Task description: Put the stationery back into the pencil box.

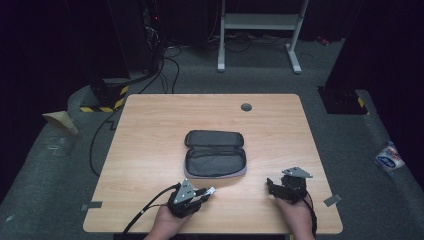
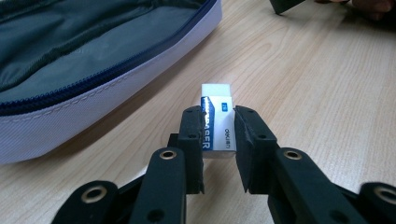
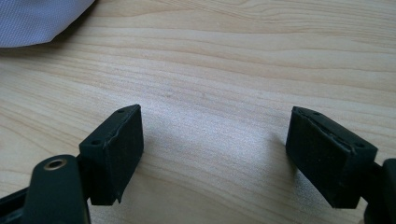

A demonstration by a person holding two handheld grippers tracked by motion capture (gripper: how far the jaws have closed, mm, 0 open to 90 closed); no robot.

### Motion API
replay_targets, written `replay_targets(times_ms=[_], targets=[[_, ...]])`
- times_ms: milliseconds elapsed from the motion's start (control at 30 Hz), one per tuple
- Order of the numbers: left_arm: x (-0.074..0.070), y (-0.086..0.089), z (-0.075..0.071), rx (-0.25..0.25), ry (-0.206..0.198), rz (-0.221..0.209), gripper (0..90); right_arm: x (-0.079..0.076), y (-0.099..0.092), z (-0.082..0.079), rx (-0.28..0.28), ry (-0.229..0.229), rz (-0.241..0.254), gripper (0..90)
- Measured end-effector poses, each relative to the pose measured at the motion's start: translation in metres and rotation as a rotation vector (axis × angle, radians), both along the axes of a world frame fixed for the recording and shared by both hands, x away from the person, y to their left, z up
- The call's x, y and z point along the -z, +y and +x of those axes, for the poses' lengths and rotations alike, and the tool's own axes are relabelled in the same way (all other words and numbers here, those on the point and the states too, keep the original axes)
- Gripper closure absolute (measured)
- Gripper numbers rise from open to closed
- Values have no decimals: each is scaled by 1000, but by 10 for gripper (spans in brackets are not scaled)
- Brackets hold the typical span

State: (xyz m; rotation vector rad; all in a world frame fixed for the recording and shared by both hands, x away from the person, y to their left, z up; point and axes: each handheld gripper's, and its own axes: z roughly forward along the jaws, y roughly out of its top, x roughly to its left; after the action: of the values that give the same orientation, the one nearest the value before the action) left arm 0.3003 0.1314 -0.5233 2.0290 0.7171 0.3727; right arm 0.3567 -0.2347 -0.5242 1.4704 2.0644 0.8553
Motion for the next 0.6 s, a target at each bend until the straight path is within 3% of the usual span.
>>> replay_targets(times_ms=[233,600], targets=[[-4,0,-2,-8,-34,24,734,0,0,0,1,0,0,191],[-30,19,-1,-71,-101,-9,734,0,0,0,1,0,0,191]])
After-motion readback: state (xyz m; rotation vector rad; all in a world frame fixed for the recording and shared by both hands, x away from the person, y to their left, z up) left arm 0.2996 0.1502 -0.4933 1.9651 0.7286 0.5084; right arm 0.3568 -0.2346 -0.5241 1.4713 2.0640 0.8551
